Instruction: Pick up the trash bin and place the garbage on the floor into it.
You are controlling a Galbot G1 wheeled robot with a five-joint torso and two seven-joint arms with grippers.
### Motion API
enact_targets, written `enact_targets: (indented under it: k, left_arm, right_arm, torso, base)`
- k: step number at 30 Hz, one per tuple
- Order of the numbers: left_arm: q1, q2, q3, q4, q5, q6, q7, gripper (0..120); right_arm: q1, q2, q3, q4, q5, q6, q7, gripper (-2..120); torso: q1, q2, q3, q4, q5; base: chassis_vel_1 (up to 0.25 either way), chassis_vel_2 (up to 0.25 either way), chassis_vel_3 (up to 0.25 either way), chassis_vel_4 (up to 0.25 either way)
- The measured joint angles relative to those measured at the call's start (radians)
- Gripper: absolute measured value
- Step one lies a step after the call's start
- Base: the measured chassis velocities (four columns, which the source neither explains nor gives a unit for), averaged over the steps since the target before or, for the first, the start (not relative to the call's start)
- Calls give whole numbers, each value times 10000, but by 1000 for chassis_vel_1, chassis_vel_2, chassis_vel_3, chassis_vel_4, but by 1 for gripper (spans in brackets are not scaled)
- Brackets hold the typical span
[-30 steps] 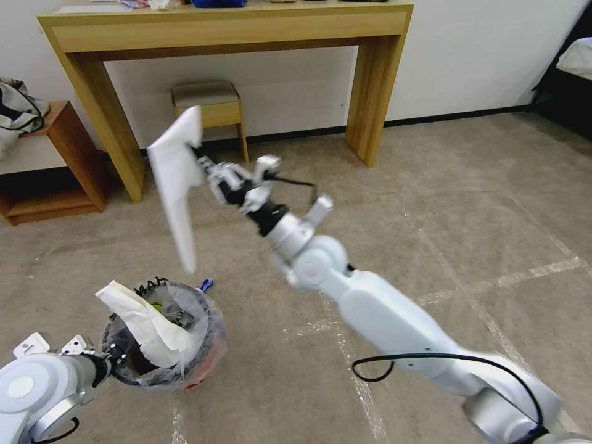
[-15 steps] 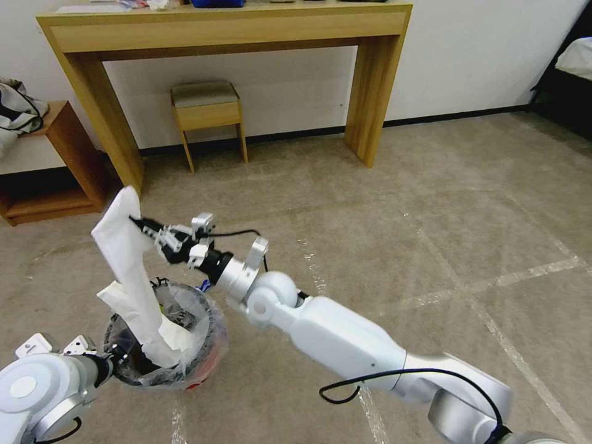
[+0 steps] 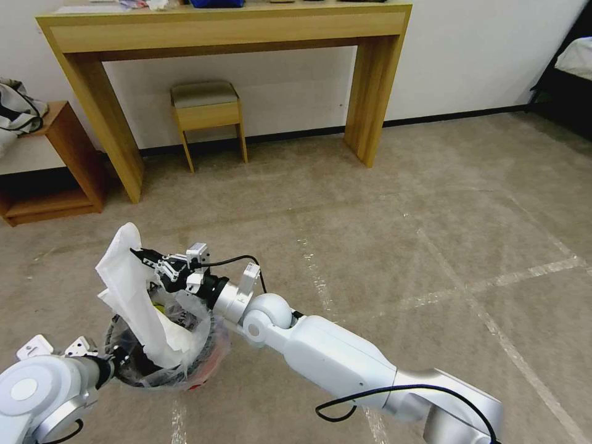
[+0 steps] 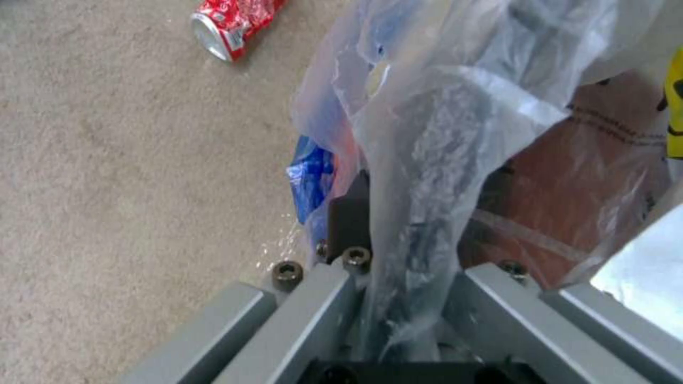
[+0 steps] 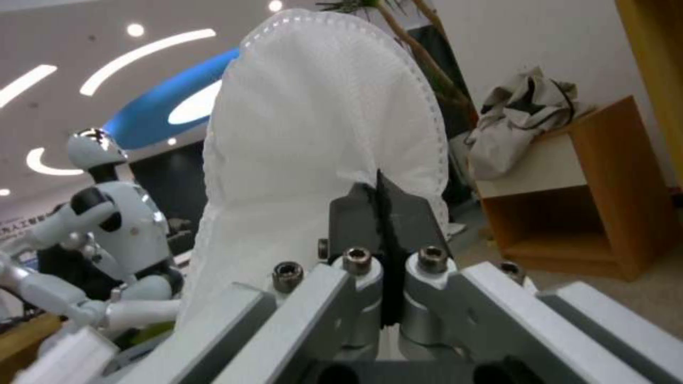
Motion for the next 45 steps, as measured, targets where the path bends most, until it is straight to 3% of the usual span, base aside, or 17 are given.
enact_targets:
  k: [18, 24, 45]
  left_arm:
    - [-26, 43, 101, -49, -15, 32, 10, 0]
    - [-36, 86, 109, -36, -47, 43, 29, 0]
    - [-370, 83, 292, 153, -208, 31, 4, 0]
  right_arm:
    - [-90, 860, 579, -2211, -1781, 1251, -499, 0]
    - [-26, 970, 884, -3108, -2878, 1960, -874, 0]
    - [-346, 955, 1278, -4031, -3605, 2540, -1027, 0]
  torso:
    - [0, 0, 0, 1, 0]
    - [0, 0, 0, 0, 0]
    - [0, 0, 1, 1, 0]
  base:
    - [0, 0, 0, 0]
    - [0, 0, 0, 0]
    - [0, 0, 0, 0]
